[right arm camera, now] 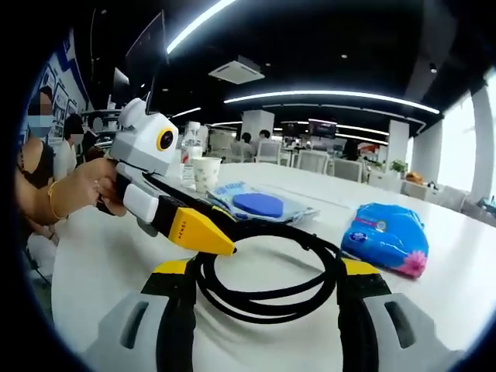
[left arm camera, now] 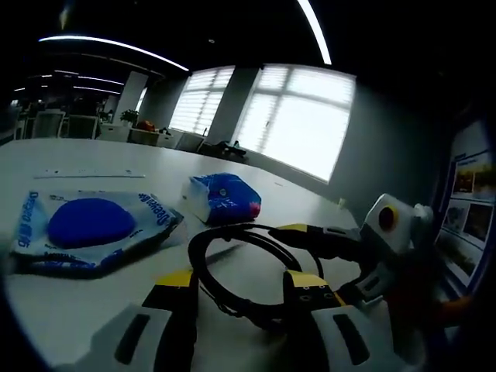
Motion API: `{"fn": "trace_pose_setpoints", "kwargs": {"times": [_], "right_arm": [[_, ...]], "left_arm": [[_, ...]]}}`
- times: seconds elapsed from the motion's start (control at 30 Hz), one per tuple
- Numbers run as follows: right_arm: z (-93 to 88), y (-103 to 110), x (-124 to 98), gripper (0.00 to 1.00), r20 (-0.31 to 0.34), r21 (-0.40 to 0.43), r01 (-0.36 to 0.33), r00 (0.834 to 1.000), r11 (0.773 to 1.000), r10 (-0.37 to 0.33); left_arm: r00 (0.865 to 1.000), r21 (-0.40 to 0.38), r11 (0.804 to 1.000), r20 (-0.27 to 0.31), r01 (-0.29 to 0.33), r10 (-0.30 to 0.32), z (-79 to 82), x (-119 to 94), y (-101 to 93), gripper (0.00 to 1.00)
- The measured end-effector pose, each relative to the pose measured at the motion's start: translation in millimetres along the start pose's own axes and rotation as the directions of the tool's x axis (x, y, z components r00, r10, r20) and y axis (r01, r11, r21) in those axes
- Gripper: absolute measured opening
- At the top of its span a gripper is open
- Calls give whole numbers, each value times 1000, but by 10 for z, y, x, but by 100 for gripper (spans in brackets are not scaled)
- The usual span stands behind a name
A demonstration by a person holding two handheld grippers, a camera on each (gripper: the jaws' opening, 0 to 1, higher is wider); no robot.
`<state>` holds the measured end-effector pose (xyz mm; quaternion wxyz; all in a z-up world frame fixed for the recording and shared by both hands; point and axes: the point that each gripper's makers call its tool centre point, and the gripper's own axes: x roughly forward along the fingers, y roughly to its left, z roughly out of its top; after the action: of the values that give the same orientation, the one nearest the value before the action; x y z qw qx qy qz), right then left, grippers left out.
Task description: Arrange the tabletop items into an orderly group along one side of the table until the central work area is clear of visible clutter.
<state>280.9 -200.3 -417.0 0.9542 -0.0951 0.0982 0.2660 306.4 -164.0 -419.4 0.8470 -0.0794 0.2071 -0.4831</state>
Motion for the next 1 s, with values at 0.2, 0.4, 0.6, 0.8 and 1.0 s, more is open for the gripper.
{"fn": "trace_pose_setpoints", "kwargs": {"times": [0.2, 0.4, 0.6, 0.8, 1.0], "right_arm": [[-48, 10, 19, 72, -8, 16, 7, 1000, 1000, -6], [-163, 34, 22, 72, -33, 37, 17, 999, 999, -16], [-232, 36, 8, 72, -40, 49, 18, 999, 999, -16], [-227, 58, -29, 71, -42, 65, 15, 999, 998, -13], [-228, 85, -71, 70, -36, 79, 14, 999, 997, -12]], "left_arm": [[1000, 0, 1000, -11, 9, -9, -41, 5, 21, 41], [999, -16, 1000, -35, 10, -11, -139, 25, 48, 38], [999, -14, 1000, -41, 13, -13, -180, 28, 56, 37], [999, 18, 1000, -51, 3, -2, -196, 23, 60, 36], [998, 49, 999, -65, -13, 16, -195, 30, 92, 31]]}}
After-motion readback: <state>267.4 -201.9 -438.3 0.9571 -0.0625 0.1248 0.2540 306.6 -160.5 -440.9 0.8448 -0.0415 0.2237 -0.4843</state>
